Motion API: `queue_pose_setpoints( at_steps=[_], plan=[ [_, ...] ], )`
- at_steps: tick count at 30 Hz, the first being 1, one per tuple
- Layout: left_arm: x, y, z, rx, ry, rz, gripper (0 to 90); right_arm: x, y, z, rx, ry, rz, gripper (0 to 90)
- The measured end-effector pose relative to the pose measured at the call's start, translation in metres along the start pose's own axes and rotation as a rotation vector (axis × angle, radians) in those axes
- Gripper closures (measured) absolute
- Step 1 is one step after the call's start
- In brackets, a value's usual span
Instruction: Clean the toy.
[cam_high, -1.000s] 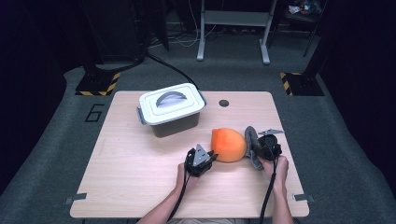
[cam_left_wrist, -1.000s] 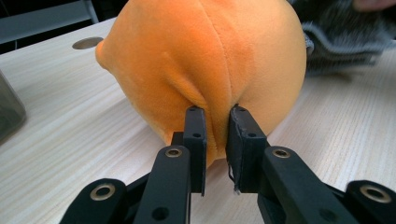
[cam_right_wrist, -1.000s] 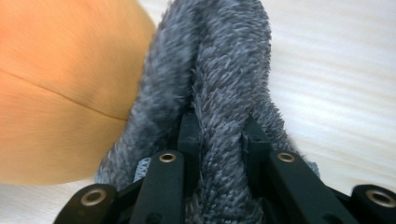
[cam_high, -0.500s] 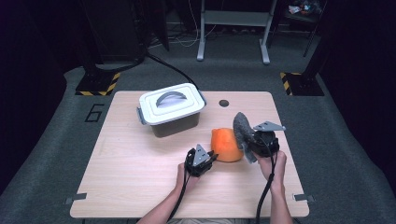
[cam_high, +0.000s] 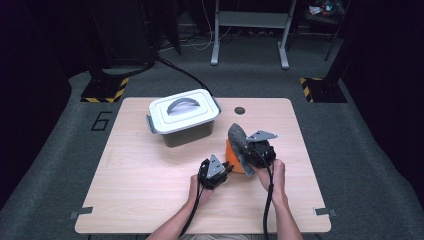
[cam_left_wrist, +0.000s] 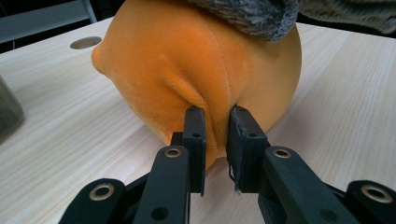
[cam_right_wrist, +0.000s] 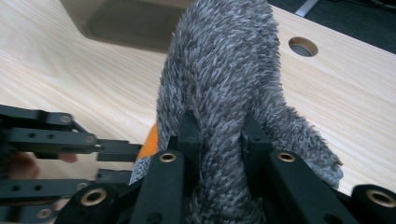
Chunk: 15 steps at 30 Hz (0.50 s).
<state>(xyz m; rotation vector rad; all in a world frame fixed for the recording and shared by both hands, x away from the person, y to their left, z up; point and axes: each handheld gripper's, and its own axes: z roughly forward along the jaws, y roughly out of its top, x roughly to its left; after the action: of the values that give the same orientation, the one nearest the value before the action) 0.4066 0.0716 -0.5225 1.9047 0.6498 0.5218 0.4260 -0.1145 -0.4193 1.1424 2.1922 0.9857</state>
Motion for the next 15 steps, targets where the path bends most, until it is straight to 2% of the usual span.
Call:
queue_pose_setpoints(
  at_steps=[7, 14, 15],
  plan=[
    [0.0, 0.0, 0.0, -0.001, 0.001, 0.002, 78.0, -0.011, -0.005, -0.005, -0.003, -0.027, 0.014, 75.1],
    [0.0, 0.0, 0.0, 0.001, 0.001, 0.004, 78.0, -0.028, -0.017, -0.011, 0.001, -0.058, 0.06, 75.0],
    [0.0, 0.0, 0.0, 0.0, 0.002, 0.004, 78.1, -0.03, -0.02, -0.012, 0.001, -0.061, 0.078, 75.0]
  ],
)
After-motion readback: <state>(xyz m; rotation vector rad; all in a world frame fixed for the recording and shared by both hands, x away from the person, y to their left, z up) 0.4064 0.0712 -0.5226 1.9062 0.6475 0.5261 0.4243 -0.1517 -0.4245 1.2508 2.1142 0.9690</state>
